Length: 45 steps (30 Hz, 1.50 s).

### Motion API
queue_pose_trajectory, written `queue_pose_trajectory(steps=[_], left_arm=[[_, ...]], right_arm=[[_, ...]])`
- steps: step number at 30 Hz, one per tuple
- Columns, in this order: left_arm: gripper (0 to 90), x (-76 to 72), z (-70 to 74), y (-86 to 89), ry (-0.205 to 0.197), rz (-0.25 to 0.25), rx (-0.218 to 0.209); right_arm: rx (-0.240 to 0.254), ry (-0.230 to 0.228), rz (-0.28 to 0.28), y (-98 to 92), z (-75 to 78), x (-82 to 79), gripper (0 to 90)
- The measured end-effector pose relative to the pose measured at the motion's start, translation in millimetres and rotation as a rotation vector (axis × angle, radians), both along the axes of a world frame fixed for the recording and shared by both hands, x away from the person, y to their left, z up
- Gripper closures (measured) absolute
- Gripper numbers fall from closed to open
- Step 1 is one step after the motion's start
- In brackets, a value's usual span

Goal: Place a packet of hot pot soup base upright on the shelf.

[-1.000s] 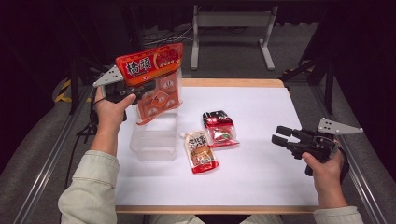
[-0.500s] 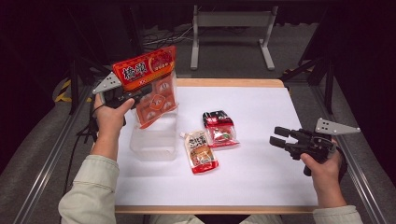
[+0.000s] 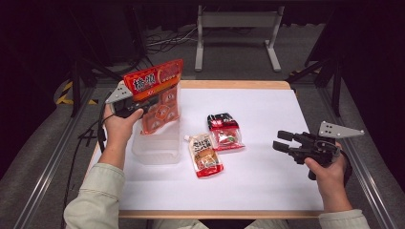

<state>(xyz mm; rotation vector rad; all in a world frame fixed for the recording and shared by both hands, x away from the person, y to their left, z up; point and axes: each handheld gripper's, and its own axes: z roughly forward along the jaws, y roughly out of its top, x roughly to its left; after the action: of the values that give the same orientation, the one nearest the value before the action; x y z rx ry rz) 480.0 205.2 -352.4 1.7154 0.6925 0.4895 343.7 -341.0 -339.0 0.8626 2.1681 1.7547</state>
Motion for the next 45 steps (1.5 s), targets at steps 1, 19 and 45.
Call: queue_pose_trajectory(steps=[1,19,45], left_arm=[[71.7,-0.1,-1.3,-0.1,0.006,-0.001,-0.004],[71.5,-2.3,-18.3,11.6,0.140,0.009,-0.008],[58.2,3.7,-20.7,17.4,0.153,0.066,-0.042]], right_arm=[[-0.001,0.000,0.001,0.1,-0.4,0.2,48.4],[-0.013,0.009,0.019,8.6,-3.1,0.5,47.7],[-0.003,0.019,0.020,8.6,-5.7,4.2,46.8]])
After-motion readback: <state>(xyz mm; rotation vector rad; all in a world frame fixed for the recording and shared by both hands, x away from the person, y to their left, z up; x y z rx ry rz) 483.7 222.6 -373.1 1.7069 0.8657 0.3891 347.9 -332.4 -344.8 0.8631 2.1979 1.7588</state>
